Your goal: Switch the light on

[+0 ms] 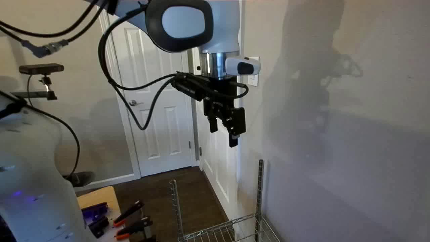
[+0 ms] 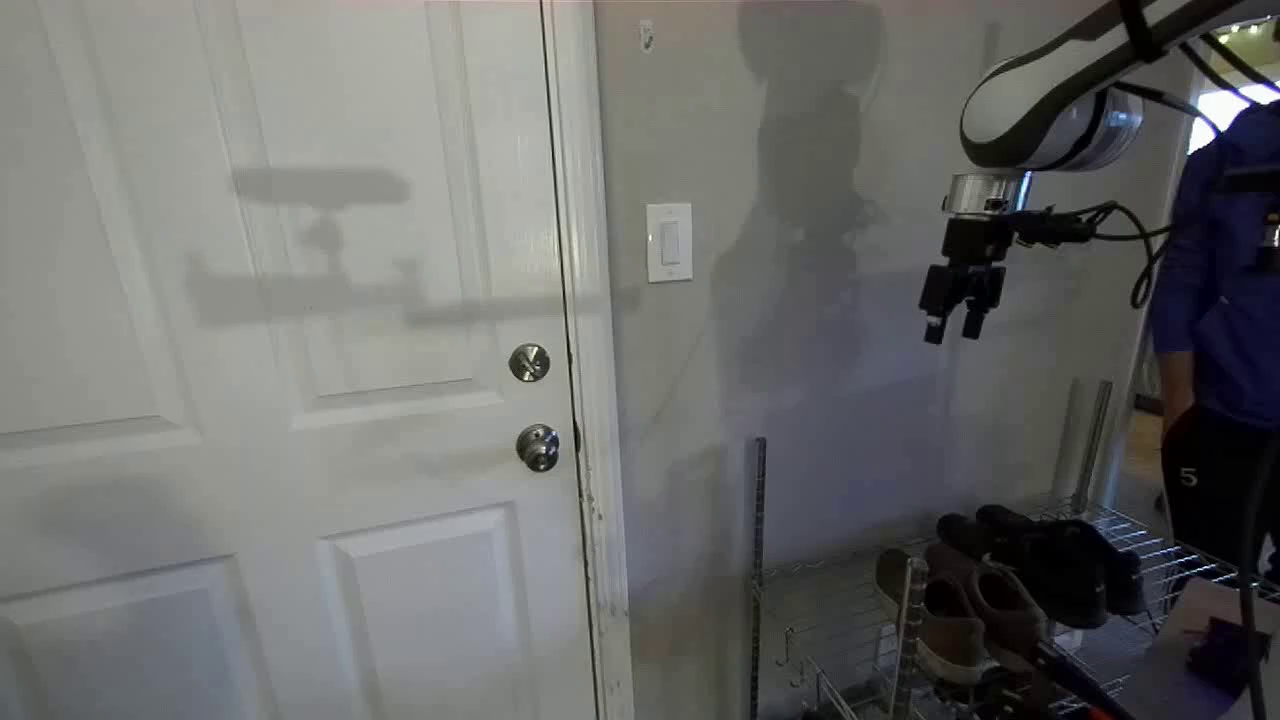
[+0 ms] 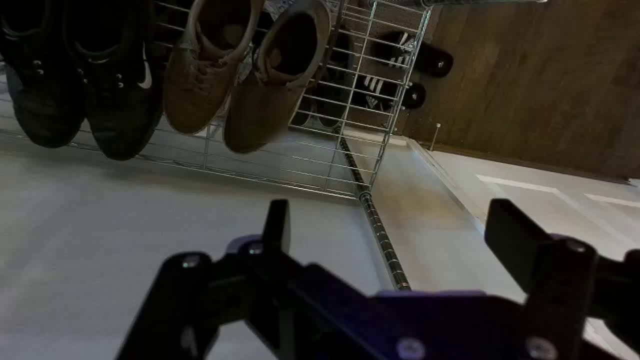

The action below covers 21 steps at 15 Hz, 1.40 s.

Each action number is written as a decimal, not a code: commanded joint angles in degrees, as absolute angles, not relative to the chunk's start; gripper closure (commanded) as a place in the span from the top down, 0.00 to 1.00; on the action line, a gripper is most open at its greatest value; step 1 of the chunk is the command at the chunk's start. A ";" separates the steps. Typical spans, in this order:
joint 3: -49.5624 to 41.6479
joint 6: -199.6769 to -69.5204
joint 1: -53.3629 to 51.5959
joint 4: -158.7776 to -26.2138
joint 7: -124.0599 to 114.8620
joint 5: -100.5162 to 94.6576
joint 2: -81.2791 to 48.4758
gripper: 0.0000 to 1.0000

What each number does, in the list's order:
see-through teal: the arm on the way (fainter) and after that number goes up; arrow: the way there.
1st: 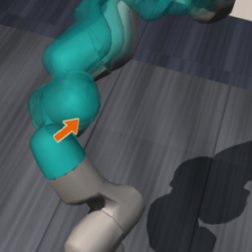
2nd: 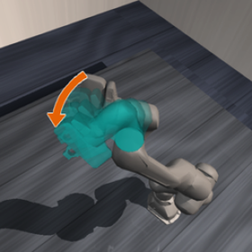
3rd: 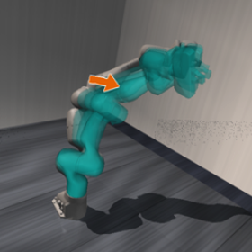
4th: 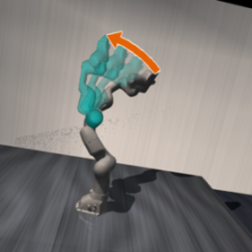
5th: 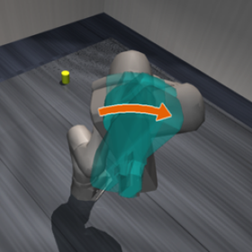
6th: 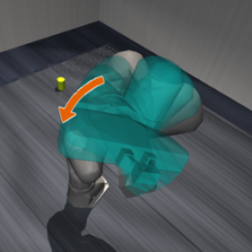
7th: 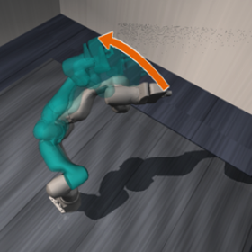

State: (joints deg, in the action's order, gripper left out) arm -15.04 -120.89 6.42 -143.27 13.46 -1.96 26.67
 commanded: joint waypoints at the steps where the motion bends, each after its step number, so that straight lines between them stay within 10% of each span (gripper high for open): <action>1: -14.23 -120.78 7.31 -143.18 13.83 -1.50 26.55 1.00; 21: -12.68 -141.46 6.00 -159.71 13.98 -0.52 35.52 1.00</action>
State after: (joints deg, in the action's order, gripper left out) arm -13.13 -138.48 8.19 -156.48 13.44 -2.71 34.16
